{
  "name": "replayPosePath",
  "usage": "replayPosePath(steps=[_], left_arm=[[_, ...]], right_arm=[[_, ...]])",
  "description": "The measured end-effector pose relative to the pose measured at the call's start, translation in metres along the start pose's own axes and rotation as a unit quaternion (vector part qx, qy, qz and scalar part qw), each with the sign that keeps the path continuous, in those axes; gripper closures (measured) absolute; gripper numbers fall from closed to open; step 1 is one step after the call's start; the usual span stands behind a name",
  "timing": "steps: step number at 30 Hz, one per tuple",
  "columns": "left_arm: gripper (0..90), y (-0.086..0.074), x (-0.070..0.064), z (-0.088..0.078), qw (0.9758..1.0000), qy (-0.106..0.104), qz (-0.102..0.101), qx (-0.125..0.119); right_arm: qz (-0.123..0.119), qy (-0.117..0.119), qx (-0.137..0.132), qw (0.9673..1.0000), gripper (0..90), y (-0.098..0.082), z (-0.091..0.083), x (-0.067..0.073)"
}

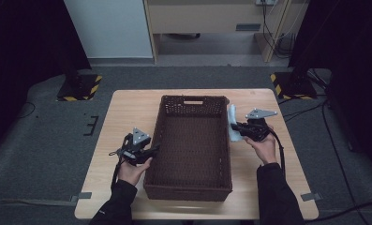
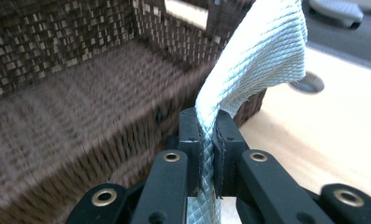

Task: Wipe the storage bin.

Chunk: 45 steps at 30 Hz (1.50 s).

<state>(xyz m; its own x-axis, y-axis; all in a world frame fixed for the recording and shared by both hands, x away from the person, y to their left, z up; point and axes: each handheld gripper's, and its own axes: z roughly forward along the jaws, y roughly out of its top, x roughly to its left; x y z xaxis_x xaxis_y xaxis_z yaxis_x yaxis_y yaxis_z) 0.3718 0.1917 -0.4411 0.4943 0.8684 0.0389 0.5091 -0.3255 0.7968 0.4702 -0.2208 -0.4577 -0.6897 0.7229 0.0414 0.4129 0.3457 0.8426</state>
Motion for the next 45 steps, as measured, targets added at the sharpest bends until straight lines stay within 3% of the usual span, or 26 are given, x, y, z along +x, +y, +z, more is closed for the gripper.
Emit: replayPosePath(steps=[6,10,13,18,21,25,28,32,34,36,40,42,45], left_arm=[[57.3,-0.007,-0.005,-0.007,0.9999,-0.013,0.006,0.01],[62.6,-0.009,-0.005,-0.006,0.9997,-0.02,-0.003,0.013],[65.2,-0.009,-0.006,-0.006,0.9997,-0.018,-0.004,0.013],[68.8,-0.008,-0.006,-0.004,0.9997,-0.015,-0.014,0.014],[69.7,-0.007,-0.005,-0.003,0.9996,-0.014,-0.02,0.013],[70.1,-0.006,-0.006,-0.001,0.9997,-0.006,-0.016,0.014],[70.1,-0.004,-0.005,0.002,0.9998,-0.005,-0.017,0.013],[70.0,-0.001,-0.002,0.006,0.9997,-0.006,-0.02,0.011],[69.5,-0.001,-0.002,0.006,0.9998,-0.004,-0.015,0.011],[66.3,-0.001,-0.002,0.006,0.9998,0.001,-0.016,0.009],[56.8,-0.003,0.001,0.005,0.9997,0.005,-0.022,0.002],[54.4,-0.002,0.001,0.002,0.9998,0.004,-0.021,-0.004],[52.5,-0.003,-0.001,-0.004,0.9999,-0.004,-0.015,-0.005]], right_arm=[[0.011,-0.002,0.061,0.998,84.7,-0.026,0.022,0.003],[0.017,-0.005,0.078,0.9968,84.6,-0.034,0.031,0.006],[0.022,-0.001,0.062,0.9978,84.6,-0.03,0.026,0.006],[0.014,0.008,-0.022,0.9996,84.7,-0.01,-0.007,0.008],[0.007,0.009,-0.035,0.9993,84.7,-0.005,-0.015,0.011],[-0.003,0.007,0.005,1.0,84.7,-0.012,-0.006,0.011],[0.004,0.004,0.033,0.9994,84.7,-0.021,0.005,0.008],[0.01,0.001,0.083,0.9965,84.6,-0.036,0.02,0.006],[0.009,0.0,0.094,0.9956,84.6,-0.039,0.026,0.008],[0.007,0.003,0.086,0.9963,84.6,-0.035,0.024,0.01],[0.003,0.012,0.02,0.9997,84.7,-0.018,0.002,0.011],[0.002,0.016,-0.015,0.9998,84.7,-0.01,-0.011,0.012],[-0.001,0.017,-0.023,0.9996,84.7,-0.008,-0.018,0.015]])
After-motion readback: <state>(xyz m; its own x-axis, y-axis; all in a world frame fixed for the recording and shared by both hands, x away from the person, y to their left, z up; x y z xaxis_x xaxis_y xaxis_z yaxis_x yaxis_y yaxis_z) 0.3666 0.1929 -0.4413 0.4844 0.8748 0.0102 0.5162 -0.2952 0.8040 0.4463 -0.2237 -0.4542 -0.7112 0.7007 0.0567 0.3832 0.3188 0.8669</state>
